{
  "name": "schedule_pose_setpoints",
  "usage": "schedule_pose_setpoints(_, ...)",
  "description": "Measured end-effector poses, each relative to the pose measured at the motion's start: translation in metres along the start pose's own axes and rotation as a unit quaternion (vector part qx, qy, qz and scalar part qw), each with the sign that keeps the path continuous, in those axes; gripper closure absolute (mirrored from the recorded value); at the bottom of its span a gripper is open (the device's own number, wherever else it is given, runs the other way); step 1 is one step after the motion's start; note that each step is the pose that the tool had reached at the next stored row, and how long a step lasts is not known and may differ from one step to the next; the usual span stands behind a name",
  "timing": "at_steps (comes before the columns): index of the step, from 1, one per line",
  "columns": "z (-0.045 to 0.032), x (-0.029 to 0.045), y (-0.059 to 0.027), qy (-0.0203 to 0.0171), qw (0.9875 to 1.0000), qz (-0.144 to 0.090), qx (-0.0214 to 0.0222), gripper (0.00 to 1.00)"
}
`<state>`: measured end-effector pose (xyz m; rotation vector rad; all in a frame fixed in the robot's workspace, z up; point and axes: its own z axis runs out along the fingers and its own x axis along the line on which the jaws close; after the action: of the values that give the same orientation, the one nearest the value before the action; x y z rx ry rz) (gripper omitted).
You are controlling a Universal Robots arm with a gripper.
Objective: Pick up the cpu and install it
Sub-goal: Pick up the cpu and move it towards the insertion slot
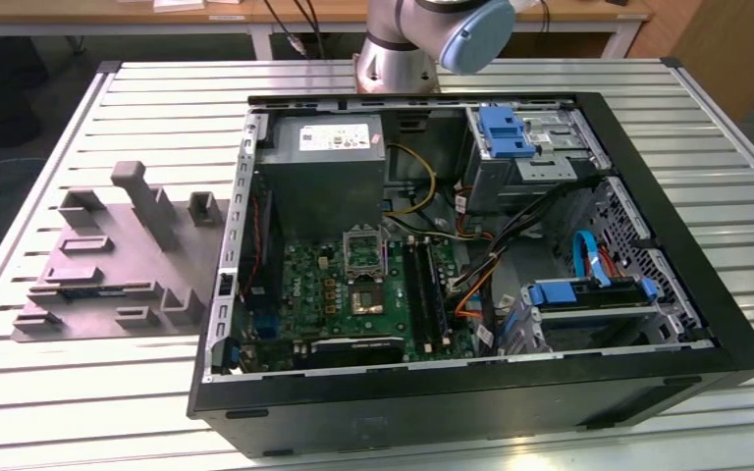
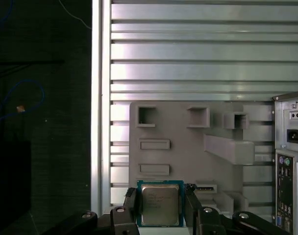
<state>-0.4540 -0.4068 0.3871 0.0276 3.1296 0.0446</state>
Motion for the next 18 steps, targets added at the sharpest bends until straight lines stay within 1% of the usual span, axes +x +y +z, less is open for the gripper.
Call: schedule_pose_setpoints(18,0.0,-0.0037,0.0001,0.0,1.0,0.0,0.0,0.53)
